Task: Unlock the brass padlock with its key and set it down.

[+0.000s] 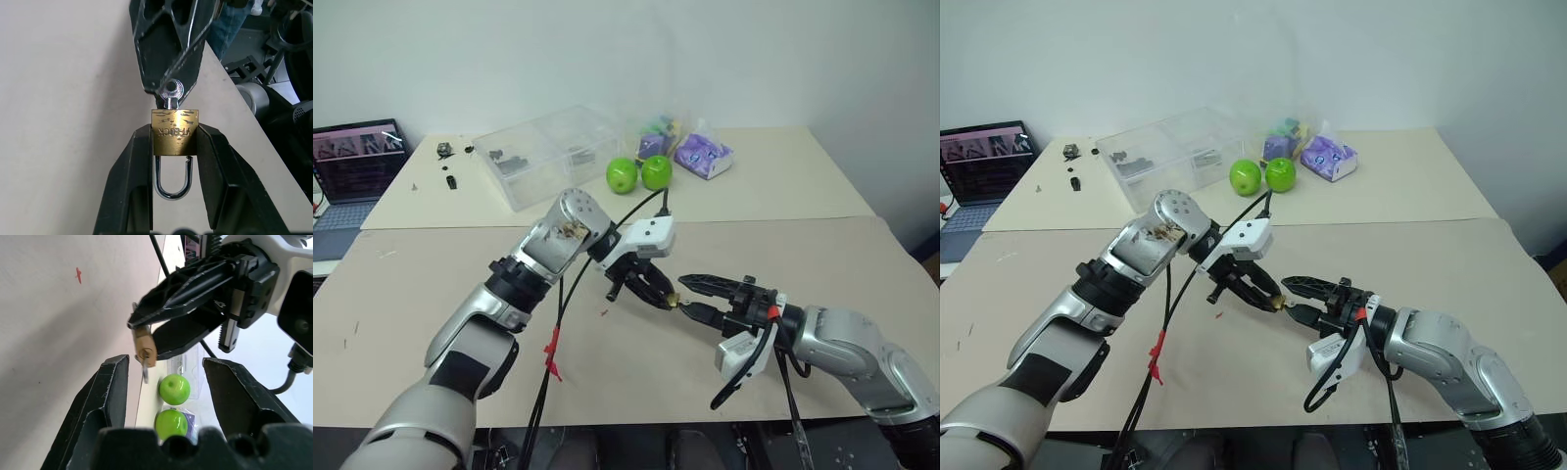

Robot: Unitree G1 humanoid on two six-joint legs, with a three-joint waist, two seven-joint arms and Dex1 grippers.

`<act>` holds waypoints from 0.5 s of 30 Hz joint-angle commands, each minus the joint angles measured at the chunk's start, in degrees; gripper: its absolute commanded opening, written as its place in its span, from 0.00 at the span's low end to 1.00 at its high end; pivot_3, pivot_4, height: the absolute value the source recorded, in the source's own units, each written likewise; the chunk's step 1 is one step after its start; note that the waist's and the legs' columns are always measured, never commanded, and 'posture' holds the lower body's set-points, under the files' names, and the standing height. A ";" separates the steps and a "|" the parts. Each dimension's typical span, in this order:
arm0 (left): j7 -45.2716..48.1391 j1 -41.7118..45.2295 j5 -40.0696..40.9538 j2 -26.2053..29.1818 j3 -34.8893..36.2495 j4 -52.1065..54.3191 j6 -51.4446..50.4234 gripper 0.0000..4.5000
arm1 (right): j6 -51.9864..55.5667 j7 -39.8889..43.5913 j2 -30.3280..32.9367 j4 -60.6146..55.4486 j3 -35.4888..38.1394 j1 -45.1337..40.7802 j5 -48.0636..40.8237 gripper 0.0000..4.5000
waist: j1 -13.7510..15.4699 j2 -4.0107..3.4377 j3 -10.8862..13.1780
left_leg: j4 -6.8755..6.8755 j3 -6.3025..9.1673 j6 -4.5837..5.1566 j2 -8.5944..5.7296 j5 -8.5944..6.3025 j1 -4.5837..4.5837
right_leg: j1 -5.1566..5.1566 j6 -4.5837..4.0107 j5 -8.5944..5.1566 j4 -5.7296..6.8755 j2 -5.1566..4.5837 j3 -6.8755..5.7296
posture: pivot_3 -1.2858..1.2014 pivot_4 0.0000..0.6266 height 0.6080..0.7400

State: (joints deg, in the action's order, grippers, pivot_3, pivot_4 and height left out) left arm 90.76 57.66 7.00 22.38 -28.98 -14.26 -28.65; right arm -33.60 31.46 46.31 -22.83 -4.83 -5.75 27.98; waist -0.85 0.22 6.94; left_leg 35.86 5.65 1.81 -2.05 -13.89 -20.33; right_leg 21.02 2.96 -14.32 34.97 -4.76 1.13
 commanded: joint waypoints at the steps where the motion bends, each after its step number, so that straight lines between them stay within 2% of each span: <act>1: -0.05 0.52 0.30 0.22 0.33 1.67 1.07 0.17 | -0.01 -0.48 -0.42 -2.28 1.03 -0.60 -1.22 0.65 | 0.02 0.00 0.00 | 0.00 0.00 0.00 0.00 0.00 0.00 | 0.00 0.00 0.00 0.00 0.00 0.00 | 0.52 0.24 1.00; 15: -0.53 1.01 0.29 -0.60 0.48 0.41 1.73 0.17 | 1.14 0.26 -1.78 -3.24 0.48 -0.53 -1.29 0.65 | -0.02 0.00 0.00 | 0.00 0.00 0.00 0.00 0.00 0.01 | 0.00 -0.01 0.00 0.01 0.00 0.00 | 0.52 0.24 1.00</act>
State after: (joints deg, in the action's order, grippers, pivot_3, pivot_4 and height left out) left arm 90.53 57.67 6.98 22.01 -28.99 -14.46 -27.59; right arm -32.89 32.02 44.79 -23.40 -5.22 -5.58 27.98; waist -0.86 0.22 6.94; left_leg 35.86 5.64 1.82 -2.05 -13.89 -20.32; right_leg 21.02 2.96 -14.33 34.97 -4.76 1.13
